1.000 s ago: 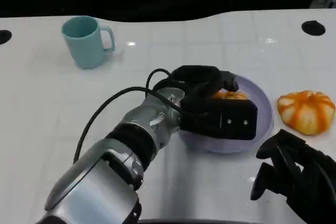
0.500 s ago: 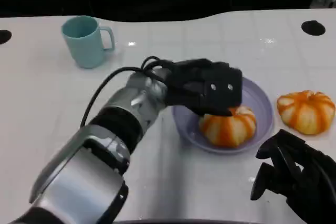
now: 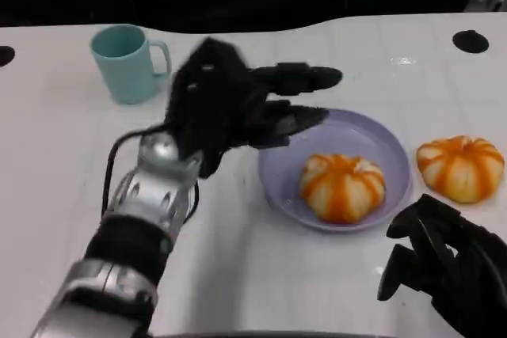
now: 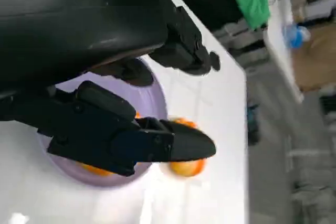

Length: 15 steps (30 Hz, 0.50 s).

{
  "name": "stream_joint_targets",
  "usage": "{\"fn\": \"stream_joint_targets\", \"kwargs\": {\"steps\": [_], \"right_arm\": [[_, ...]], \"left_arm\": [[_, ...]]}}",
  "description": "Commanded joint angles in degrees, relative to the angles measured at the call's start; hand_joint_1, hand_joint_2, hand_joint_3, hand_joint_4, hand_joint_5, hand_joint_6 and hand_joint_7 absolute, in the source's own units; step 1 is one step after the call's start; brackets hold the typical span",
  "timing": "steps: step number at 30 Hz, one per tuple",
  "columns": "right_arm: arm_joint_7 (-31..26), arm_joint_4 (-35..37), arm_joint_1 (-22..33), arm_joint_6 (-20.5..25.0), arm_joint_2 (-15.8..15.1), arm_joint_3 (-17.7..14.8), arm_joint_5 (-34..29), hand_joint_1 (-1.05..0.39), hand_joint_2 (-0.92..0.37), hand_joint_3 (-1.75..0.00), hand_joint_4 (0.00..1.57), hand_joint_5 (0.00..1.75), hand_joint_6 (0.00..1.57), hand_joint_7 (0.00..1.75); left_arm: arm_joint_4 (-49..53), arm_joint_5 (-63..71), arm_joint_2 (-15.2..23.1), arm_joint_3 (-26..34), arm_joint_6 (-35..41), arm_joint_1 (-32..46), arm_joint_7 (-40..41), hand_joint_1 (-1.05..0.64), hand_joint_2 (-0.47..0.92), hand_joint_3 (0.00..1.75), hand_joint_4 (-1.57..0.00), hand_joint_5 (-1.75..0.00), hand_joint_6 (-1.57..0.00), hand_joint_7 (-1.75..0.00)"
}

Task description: Grasp the bread from the table and place it into the plate.

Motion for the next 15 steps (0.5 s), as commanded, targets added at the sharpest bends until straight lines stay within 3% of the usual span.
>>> {"fn": "stream_joint_targets", "kwargs": {"steps": [1, 2, 5, 8, 9, 13, 15], "right_arm": [[0.09, 0.02, 0.01, -0.29, -0.49, -0.77, 0.66, -0.45, -0.92, -0.38, 0.65, 1.75, 0.49, 1.64], [0.11, 0.01, 0.01, -0.26, -0.50, -0.80, 0.71, -0.45, -0.92, -0.38, 0.65, 1.75, 0.49, 1.64], [-0.03, -0.12, -0.01, -0.05, -0.45, -0.82, 0.82, -0.44, -0.92, -0.38, 0.65, 1.75, 0.49, 1.63], [-0.34, -0.39, -0.04, 0.23, -0.47, -0.68, 0.71, -0.45, -0.92, -0.38, 0.65, 1.75, 0.49, 1.63], [-0.34, -0.41, -0.04, 0.17, -0.50, -0.61, 0.62, -0.44, -0.92, -0.38, 0.65, 1.75, 0.49, 1.63], [-0.44, -0.48, -0.01, 0.17, -0.49, -0.54, 0.51, -0.44, -0.92, -0.38, 0.65, 1.75, 0.49, 1.63], [-0.88, -0.80, -0.03, 0.61, -0.45, -0.44, 0.42, -0.45, -0.92, -0.38, 0.65, 1.75, 0.50, 1.63]], "left_arm": [[-15.23, -9.92, -1.47, 5.05, 9.68, 8.86, 0.45, -0.63, 0.92, 0.40, -0.51, -1.07, -0.72, -0.28], [-17.57, -11.25, -1.58, 5.42, 11.38, 10.15, 0.65, -0.63, 0.92, 0.41, -0.50, -1.15, -0.63, -0.49], [-23.92, -15.34, -1.76, 6.54, 16.66, 13.80, 1.39, -0.63, 0.92, 0.42, -0.54, -1.23, -0.60, -0.68], [-34.50, -22.64, -2.74, 9.66, 24.60, 21.08, 3.58, -0.64, 0.92, 0.48, -0.62, -1.56, -0.60, -1.20], [-36.51, -23.64, -2.82, 9.88, 26.02, 22.32, 4.43, -0.64, 0.92, 0.49, -0.62, -1.63, -0.59, -1.29], [-43.03, -26.85, -3.52, 10.95, 30.85, 26.69, 8.36, -0.64, 0.92, 0.50, -0.62, -1.70, -0.58, -1.38], [-48.82, -30.14, -4.78, 12.69, 34.73, 31.77, 11.87, -0.60, 0.92, 0.50, -0.72, -1.74, -0.59, -1.51]]}}
